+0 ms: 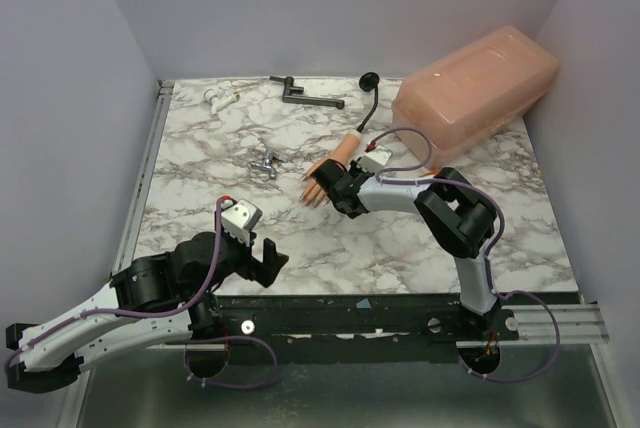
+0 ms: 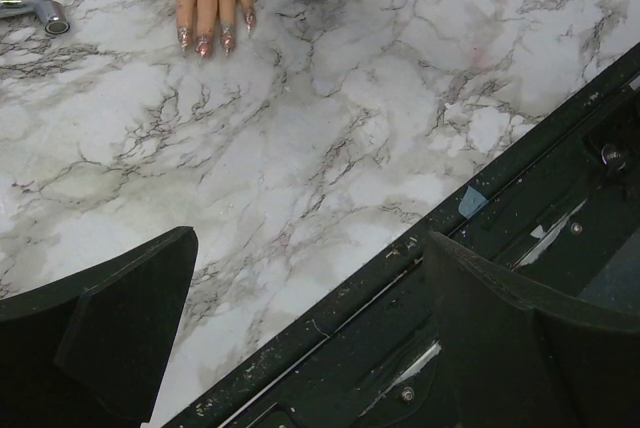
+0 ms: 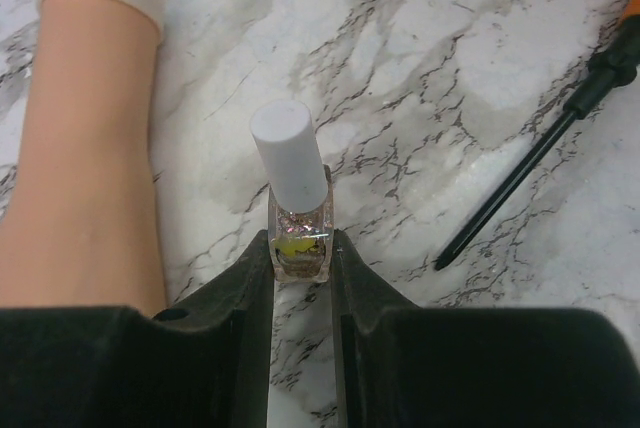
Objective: Paint the nails
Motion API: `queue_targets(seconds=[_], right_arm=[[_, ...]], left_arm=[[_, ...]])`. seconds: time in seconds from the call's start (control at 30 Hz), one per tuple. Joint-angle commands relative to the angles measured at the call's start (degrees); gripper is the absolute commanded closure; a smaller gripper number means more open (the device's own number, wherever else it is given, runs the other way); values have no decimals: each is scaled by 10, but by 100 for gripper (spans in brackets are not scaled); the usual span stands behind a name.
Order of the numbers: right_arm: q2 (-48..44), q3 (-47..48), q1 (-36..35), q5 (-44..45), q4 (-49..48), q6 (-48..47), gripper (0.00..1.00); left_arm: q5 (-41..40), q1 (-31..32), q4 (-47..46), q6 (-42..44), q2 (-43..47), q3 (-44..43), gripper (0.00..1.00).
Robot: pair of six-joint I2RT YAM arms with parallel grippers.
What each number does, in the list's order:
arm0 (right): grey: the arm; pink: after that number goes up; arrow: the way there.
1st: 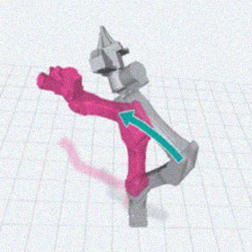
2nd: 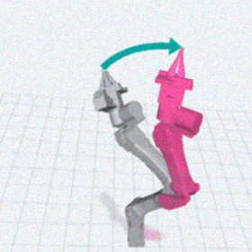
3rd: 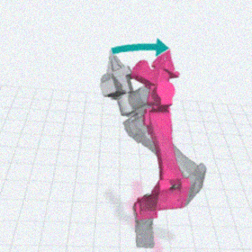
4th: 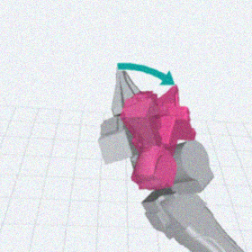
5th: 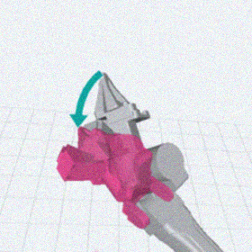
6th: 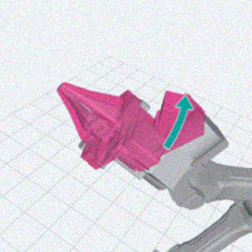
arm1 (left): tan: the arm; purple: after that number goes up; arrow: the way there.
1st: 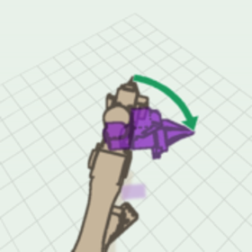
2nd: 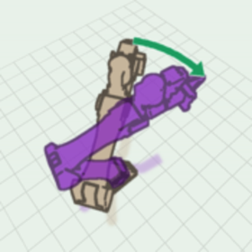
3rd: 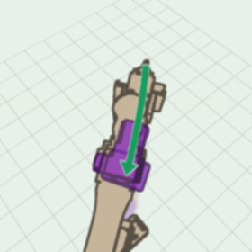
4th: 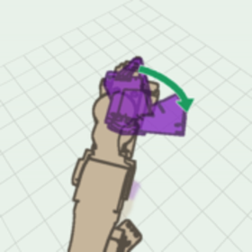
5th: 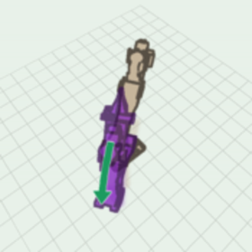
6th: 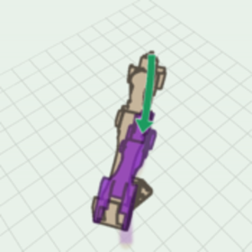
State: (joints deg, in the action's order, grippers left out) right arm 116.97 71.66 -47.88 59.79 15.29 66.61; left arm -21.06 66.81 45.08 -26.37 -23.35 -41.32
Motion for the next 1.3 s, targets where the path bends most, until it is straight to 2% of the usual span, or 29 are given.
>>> queue_targets(seconds=[0.0, 0.37, 0.43, 0.6, 0.9, 1.07, 1.1, 1.2, 1.27], right_arm=[[17, 17, 13, 43, 98, 107, 99], [40, 37, 18, 33, 132, 135, 91], [40, 38, 18, 34, 132, 135, 87], [39, 37, 18, 29, 133, 131, 67], [39, 38, 14, 26, 124, 109, 56], [36, 39, 5, 30, 110, 85, 38], [34, 35, 2, 30, 98, 69, 32], [31, 34, -20, 53, 92, 53, 5], [33, 38, -34, 71, 99, 49, 0]], left_arm=[[9, -2, -7, -1, 5, 9, 1], [5, -1, -4, -3, 14, 10, 2], [5, -2, -3, -4, 16, 10, 2], [2, -1, -1, -5, 21, 10, 1], [-4, -2, 1, -5, 25, 9, 1], [-5, -2, 1, -5, 27, 8, 2], [-6, -2, 2, -5, 26, 9, 1], [-7, -2, 2, -5, 28, 8, 1], [-8, -2, 3, -5, 29, 8, 2]])
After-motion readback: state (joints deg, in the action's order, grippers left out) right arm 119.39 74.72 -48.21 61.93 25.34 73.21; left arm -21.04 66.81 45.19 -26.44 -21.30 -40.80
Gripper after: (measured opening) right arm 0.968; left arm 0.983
